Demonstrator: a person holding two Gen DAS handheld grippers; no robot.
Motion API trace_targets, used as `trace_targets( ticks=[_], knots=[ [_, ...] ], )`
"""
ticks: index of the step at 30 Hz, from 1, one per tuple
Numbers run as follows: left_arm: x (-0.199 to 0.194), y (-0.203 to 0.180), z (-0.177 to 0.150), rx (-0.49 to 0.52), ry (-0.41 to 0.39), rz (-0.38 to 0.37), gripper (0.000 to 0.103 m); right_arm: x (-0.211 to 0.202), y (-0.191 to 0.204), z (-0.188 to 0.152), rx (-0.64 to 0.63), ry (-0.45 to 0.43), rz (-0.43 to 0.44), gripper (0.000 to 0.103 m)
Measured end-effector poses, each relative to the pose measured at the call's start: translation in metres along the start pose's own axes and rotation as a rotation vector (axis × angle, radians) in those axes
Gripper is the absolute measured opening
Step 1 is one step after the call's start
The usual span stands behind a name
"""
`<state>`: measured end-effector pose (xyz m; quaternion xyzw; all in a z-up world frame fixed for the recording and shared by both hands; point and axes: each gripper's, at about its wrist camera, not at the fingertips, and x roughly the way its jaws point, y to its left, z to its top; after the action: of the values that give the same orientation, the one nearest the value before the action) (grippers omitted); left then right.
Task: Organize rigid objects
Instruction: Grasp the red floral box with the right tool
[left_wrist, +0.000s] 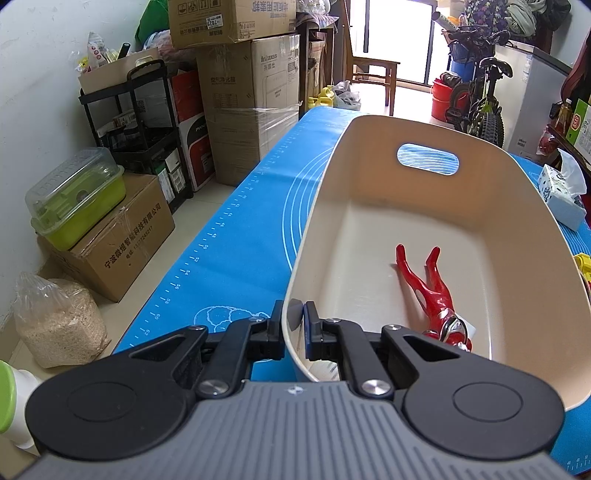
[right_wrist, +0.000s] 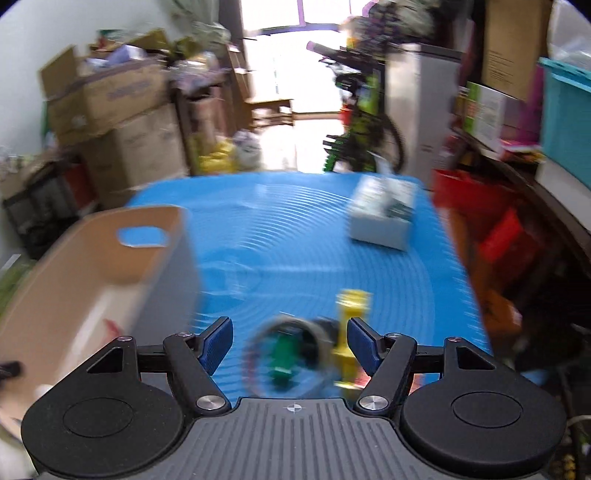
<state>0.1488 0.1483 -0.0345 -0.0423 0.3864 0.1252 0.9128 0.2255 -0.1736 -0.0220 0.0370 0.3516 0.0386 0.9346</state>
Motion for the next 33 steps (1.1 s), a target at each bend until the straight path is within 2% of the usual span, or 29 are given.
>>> trace_targets(
  ticks=[5,12,19,31,32,33],
  knots=[
    [0.000,0.000,0.000,0.002,0.000,0.001,0.012,0.016,-0.036,-0.016,0.045,0.034,-0.098,0.074],
    [-0.001,0.001,0.000,0.002,0.000,0.001,0.012,0.034,-0.061,-0.029,0.095,0.074,-0.155,0.074],
    [0.000,0.001,0.000,0.002,0.000,0.001,0.012,0.048,-0.061,-0.038,0.079,0.091,-0.157,0.074],
    [0.000,0.000,0.000,0.002,0.000,0.002,0.012,0.068,-0.062,-0.038,0.133,0.102,-0.156,0.075],
    [0.000,0.000,0.000,0.002,0.000,0.002,0.012,0.068,-0.062,-0.039,0.125,0.100,-0.150,0.072],
    [-0.001,0.001,0.000,0.001,-0.001,0.003,0.012,0.067,-0.063,-0.039,0.119,0.100,-0.137,0.061]
  ],
)
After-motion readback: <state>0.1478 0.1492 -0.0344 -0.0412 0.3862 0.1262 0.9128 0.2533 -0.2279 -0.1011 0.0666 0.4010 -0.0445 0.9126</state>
